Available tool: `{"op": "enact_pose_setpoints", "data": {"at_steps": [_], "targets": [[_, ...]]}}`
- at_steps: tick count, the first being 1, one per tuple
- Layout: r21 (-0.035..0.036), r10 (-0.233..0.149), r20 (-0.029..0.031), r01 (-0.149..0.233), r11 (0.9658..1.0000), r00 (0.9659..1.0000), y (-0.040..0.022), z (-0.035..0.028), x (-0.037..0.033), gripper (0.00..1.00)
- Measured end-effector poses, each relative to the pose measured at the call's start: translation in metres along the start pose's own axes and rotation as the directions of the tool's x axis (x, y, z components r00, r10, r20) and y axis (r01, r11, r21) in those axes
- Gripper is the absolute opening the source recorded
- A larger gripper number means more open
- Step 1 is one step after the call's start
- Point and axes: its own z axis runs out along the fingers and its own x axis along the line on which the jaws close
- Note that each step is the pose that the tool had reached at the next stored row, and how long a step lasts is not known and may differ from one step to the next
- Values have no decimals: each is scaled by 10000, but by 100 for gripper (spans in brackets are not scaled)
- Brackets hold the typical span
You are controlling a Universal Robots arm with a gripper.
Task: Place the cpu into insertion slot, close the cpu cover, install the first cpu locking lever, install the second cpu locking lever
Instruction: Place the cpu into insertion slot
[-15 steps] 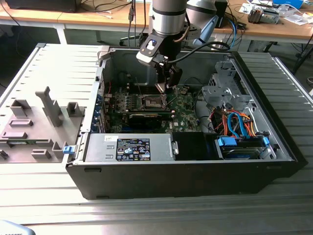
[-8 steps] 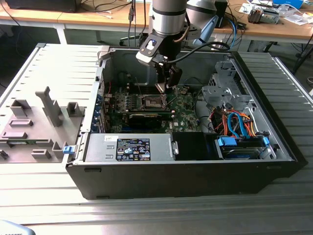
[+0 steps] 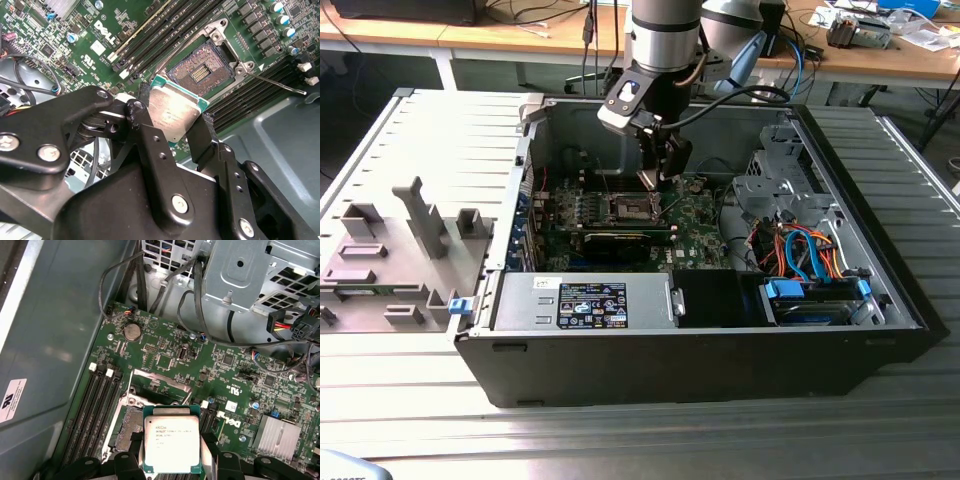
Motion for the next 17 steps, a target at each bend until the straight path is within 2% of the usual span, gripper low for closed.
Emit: {"op": "enact_pose_setpoints", "data": {"at_steps": [17], "targets": [[14,334,13,-334,9994,9994,0,4,0,54]]}}
